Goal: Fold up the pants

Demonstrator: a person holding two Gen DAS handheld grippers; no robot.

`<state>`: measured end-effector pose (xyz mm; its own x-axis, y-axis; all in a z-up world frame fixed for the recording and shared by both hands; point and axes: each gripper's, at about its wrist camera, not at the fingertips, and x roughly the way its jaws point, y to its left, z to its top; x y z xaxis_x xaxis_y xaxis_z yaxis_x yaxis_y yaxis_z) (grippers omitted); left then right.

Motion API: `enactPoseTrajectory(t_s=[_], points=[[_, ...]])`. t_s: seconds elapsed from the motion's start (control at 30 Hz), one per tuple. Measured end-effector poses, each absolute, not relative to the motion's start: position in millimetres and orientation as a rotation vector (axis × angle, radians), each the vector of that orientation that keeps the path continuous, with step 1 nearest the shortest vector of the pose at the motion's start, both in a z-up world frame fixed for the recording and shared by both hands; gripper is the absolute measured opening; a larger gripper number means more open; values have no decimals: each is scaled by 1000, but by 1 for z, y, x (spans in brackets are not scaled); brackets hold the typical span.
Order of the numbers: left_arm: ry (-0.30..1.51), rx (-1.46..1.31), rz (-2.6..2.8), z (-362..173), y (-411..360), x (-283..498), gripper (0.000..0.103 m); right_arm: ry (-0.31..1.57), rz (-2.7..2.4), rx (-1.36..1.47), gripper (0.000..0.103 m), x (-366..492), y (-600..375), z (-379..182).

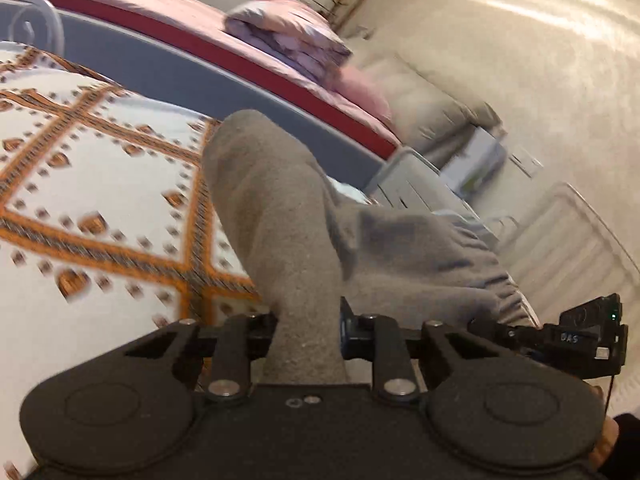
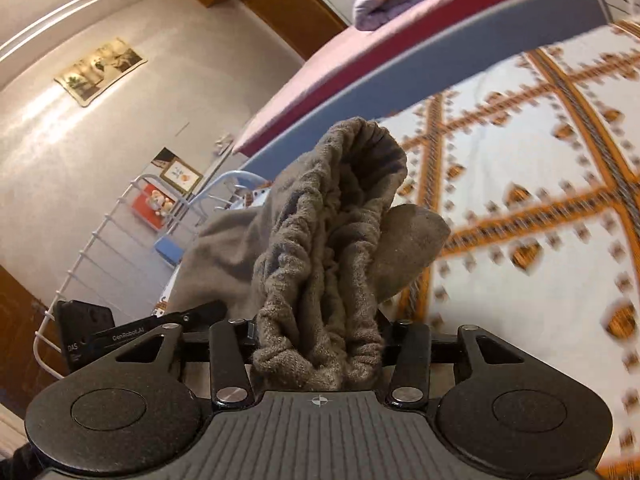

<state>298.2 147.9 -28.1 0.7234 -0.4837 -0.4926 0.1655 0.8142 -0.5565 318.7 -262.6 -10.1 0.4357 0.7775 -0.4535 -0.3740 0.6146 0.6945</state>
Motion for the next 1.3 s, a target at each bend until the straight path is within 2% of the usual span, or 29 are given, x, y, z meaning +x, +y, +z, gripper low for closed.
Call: enactPoseTrajectory(t_s=[0.13,0.17,0.2,0.23,0.27,0.3,0.43,0.53,0.57,0.6,0.67,0.93,1.03,1.3], points=[[669,-487,-321,-45,155,331,14,846,755,570,46,367,-244,-15],[676,-441,-292,-51,151,341,25,854,735,577,47,379,-241,-20],[688,-391,-233,-59,146,349,34,870,708,577,54,392,-239,-29],[714,-337,-147,-69,141,353,59,894,661,564,63,402,-239,-41],[721,-275,-81,-77,136,353,75,944,581,539,86,413,-241,-58],[684,-226,-66,-78,132,348,78,1008,471,485,85,421,-242,-72],[637,-170,-42,-51,130,335,74,894,497,439,87,405,-251,-58],[605,-147,-44,-25,131,307,82,808,524,384,90,377,-258,-39],[598,-129,-39,-19,128,299,87,790,524,370,94,366,-261,-34],[595,-115,-39,-13,125,291,89,771,509,346,102,353,-264,-28],[600,-105,-23,-2,118,269,97,740,510,287,103,328,-269,-14],[605,-69,-21,11,99,161,97,663,374,131,103,210,-265,20],[546,-67,-23,21,92,130,97,611,313,30,103,165,-252,25],[529,-35,-39,17,65,54,97,569,383,16,103,89,-227,29]])
